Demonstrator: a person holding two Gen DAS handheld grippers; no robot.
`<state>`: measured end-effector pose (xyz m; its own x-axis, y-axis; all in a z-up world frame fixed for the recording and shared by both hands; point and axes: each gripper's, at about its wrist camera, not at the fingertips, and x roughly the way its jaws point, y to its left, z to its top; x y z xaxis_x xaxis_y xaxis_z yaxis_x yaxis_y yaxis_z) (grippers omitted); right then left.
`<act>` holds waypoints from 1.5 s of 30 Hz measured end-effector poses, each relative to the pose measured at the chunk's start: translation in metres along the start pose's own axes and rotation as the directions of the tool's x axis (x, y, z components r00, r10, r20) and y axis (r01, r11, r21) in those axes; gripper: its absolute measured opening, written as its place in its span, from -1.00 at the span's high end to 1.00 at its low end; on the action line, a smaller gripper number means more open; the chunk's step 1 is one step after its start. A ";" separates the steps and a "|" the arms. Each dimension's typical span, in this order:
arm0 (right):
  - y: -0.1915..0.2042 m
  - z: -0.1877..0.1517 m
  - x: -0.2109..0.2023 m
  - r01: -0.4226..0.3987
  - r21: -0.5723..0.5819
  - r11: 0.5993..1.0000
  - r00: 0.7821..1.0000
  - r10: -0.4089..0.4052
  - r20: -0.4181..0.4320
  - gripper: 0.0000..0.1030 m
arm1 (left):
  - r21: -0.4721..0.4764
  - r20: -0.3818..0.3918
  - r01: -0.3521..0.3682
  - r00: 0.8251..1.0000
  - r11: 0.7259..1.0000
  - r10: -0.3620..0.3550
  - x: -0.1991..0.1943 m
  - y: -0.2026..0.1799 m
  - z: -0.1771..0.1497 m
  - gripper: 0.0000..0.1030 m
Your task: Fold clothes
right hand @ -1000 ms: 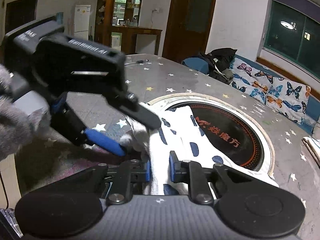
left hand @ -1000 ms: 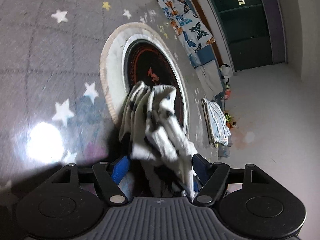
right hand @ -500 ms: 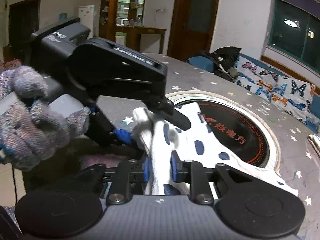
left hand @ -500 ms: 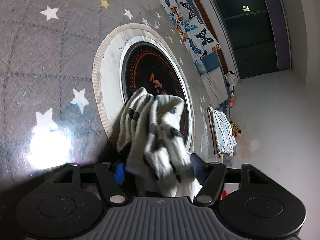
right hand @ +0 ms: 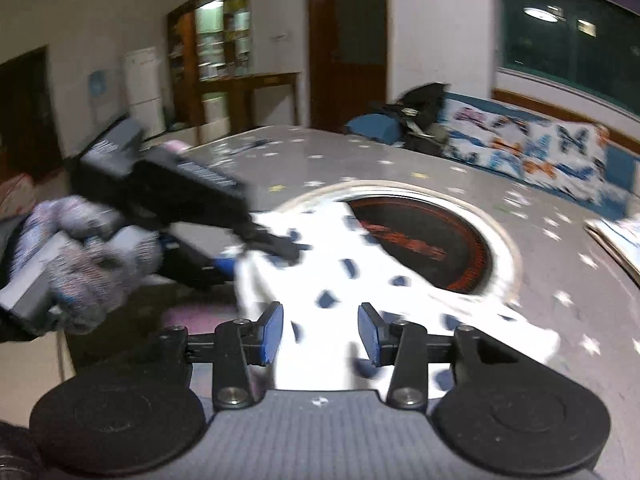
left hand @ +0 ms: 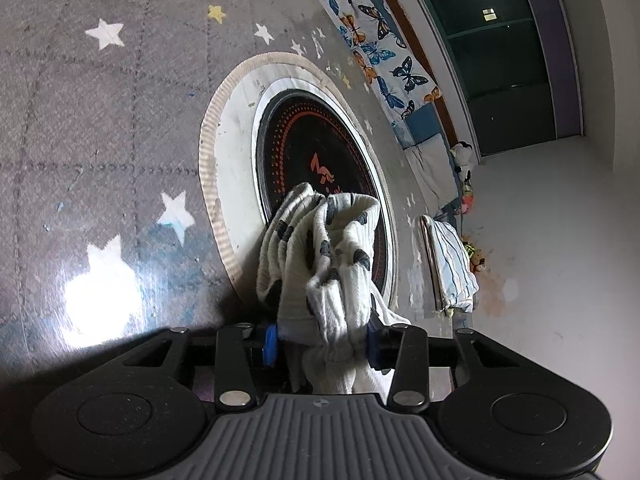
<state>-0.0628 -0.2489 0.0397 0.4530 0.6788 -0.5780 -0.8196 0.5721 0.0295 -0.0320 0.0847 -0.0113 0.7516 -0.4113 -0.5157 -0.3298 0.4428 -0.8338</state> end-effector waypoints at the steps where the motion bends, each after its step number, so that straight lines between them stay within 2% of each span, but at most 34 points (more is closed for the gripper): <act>1: -0.010 -0.001 -0.001 0.029 0.026 0.999 1.000 -0.029 -0.002 0.20 | 0.006 0.000 -0.003 1.000 1.000 0.003 0.000 -0.001 0.000 0.16; 6: -0.063 -0.011 0.004 0.180 0.172 0.969 0.984 -0.176 -0.040 0.20 | 0.006 0.001 -0.005 1.000 1.000 0.005 -0.001 0.000 0.001 0.16; 11: -0.103 -0.020 0.014 0.270 0.285 0.920 0.963 -0.260 -0.075 0.20 | 0.011 0.000 -0.008 1.000 1.000 0.008 0.000 -0.001 0.001 0.16; 20: -0.127 -0.032 0.019 0.268 0.435 0.860 0.962 -0.266 -0.067 0.13 | 0.020 0.000 -0.016 1.000 1.000 0.016 0.000 -0.003 0.002 0.15; 24: -0.130 -0.035 0.018 0.242 0.463 0.853 0.968 -0.243 -0.058 0.16 | 0.031 0.000 -0.023 1.000 0.999 0.023 0.001 -0.005 0.002 0.15; 27: -0.128 -0.034 0.017 0.224 0.468 0.855 0.972 -0.229 -0.047 0.39 | 0.040 0.004 -0.033 0.999 0.999 0.033 0.001 -0.007 0.001 0.15; 29: -0.128 -0.034 0.016 0.216 0.478 0.851 0.973 -0.227 -0.034 0.69 | 0.046 0.006 -0.042 0.999 0.998 0.042 0.002 -0.009 0.001 0.16; 32: -0.127 -0.033 0.009 0.204 0.482 0.852 0.973 -0.232 -0.001 0.77 | 0.062 0.000 -0.039 0.999 0.997 0.040 0.003 -0.016 -0.001 0.18; 38: -0.132 -0.027 -0.014 0.247 0.452 0.857 0.957 -0.290 0.027 0.79 | 0.125 -0.035 -0.013 0.999 0.992 0.017 0.017 -0.044 -0.006 0.21; 45: -0.169 -0.023 -0.048 0.357 0.432 0.828 0.915 -0.404 0.017 0.79 | 0.203 -0.113 0.014 0.994 0.979 0.009 0.064 -0.087 -0.024 0.22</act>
<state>0.0457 -0.3888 0.0435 0.7514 0.3979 -0.5264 -0.3652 0.9152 0.1704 0.0307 0.0004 0.0238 0.6790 -0.4945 -0.5426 -0.1969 0.5893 -0.7835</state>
